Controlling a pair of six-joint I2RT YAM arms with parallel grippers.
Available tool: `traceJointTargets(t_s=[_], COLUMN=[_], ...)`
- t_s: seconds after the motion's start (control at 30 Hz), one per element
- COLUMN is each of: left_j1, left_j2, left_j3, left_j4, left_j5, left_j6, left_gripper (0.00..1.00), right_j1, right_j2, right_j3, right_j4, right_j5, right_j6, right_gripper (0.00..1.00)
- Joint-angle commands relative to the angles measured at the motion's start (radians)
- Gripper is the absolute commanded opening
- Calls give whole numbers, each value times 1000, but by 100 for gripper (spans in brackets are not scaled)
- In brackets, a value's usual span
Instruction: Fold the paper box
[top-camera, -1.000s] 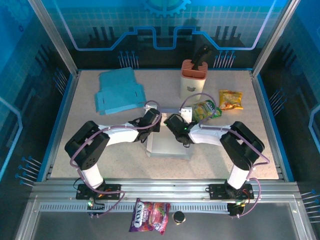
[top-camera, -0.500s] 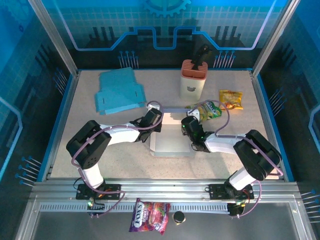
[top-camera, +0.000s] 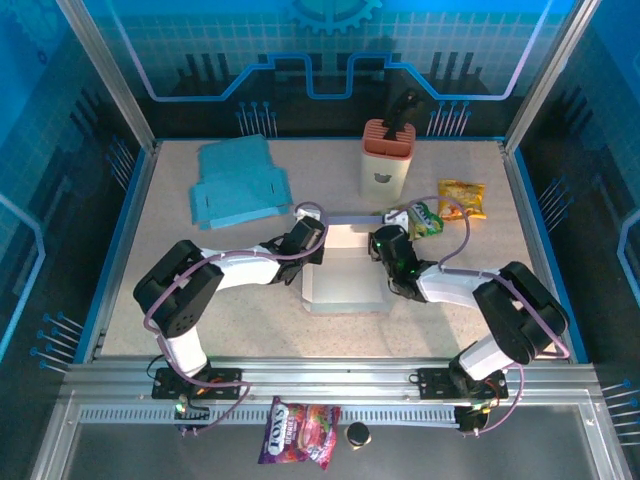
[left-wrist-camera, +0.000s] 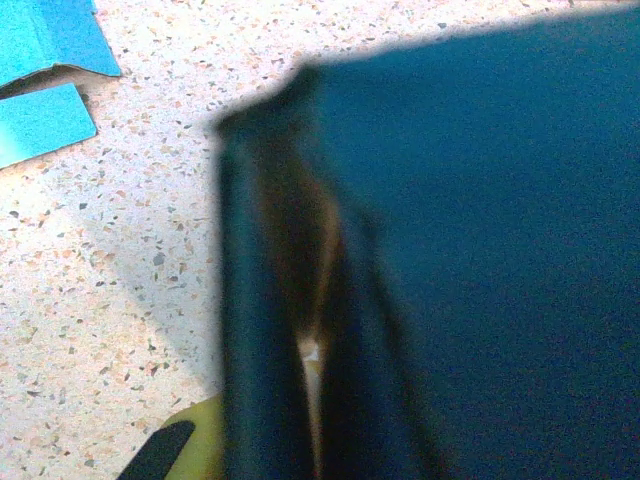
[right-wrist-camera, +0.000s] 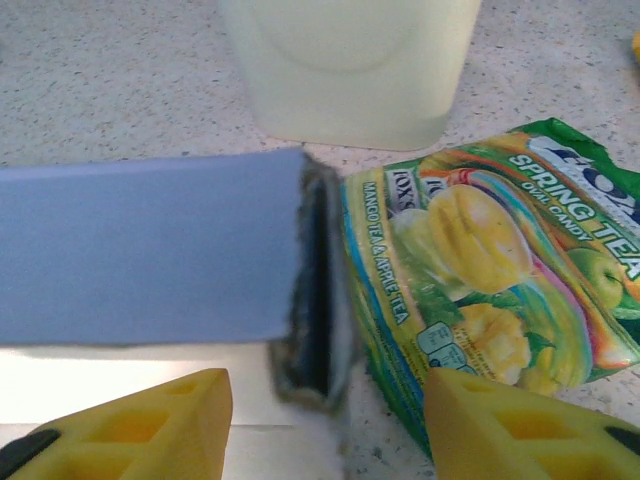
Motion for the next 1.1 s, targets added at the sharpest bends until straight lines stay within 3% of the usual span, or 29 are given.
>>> traceJointTargets(t_s=[0.0,0.17,0.27,0.4,0.53,0.83,0.9,0.97,1.07], left_j1=[-14,-15,-15,-15,-14,-8,-1,13,33], left_j2=[49,50,52,55,56,56,59,59,49], left_j3=[0,12,19,28,32,23,32,40,30], left_j4=[-57,-65,-70,-78,-83,-39,-56,-75,-65], left_j5=[62,62,64,65,64,119,127,140,158], left_j6=[15,13,8,-7,-26,-57,-75,-88,-80], left_gripper=[0,0,0,0,0,1,11,15,15], right_j1=[-14,-7,13,48,99,129,129,127,126], right_j2=[14,54,83,132,174,159,151,146,142], right_j3=[30,91,151,260,341,290,251,242,236], right_j4=[24,-72,-206,-433,-566,-474,-443,-426,-417], right_j5=[-5,53,166,318,385,336,322,314,306], right_j6=[-27,-10,31,130,202,191,169,154,145], right_gripper=[42,15,1,0,0,0,0,0,0])
